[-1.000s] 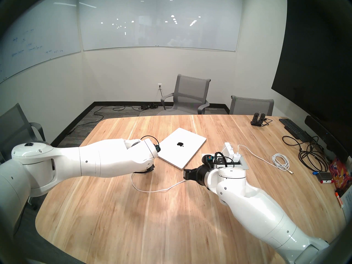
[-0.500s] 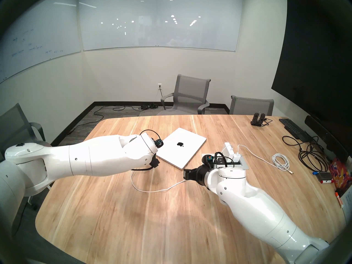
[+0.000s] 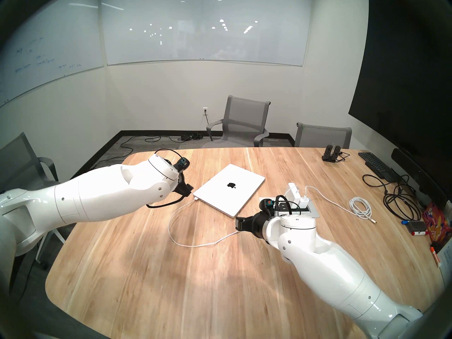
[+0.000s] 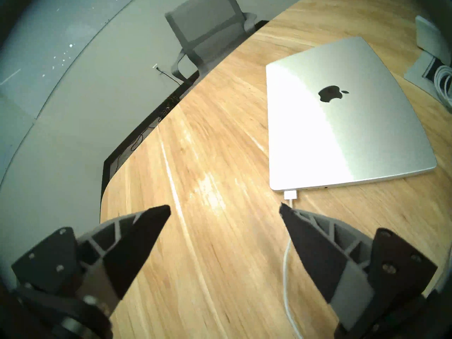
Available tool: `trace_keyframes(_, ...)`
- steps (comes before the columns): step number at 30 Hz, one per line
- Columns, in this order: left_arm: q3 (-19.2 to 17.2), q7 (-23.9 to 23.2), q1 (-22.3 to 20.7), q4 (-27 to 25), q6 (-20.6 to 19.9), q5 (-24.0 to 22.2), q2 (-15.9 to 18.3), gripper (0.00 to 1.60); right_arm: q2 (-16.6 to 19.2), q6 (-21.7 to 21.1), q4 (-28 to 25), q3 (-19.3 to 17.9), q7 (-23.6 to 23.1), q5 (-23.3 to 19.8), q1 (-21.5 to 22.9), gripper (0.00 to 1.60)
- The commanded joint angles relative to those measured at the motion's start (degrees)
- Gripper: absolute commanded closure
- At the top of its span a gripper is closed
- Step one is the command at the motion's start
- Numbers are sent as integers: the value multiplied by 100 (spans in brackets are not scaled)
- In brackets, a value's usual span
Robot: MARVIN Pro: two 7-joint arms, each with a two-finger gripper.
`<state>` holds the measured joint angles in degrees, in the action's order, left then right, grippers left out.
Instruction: Plug the charging cable into the port of a MacBook
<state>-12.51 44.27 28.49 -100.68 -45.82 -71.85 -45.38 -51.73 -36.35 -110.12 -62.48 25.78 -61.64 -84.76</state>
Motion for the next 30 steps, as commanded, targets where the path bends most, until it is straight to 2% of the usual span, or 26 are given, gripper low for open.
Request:
trace_keyframes(1,-240,408,474,-667,558,70,687,0,-12,4,-75,-6,-8,6,41,0)
trace_keyframes(13,-122,1049,1333,-1182,1744,628,1496,0,-11,3,-77,-6,-8,6,42,0)
trace_keyframes(19,-161,1012,1678,-1526,2366,1135,1934,0,-10,2,-82,-6,-7,7,41,0)
trace_keyframes(23,-248,1000,1848,-1575,2651,1349,2019,0,-9,2,-85,-6,-6,8,41,0)
trace_keyframes(26,-327,925,2073,-1573,3118,1667,2111,0,-8,0,-88,-7,-5,8,40,0)
trace_keyframes(29,-396,866,2181,-1564,3259,1779,2136,0,-7,0,-90,-7,-4,8,39,0)
trace_keyframes(30,-481,708,2271,-1576,3403,1799,2191,0,-7,-1,-92,-7,-3,8,39,0)
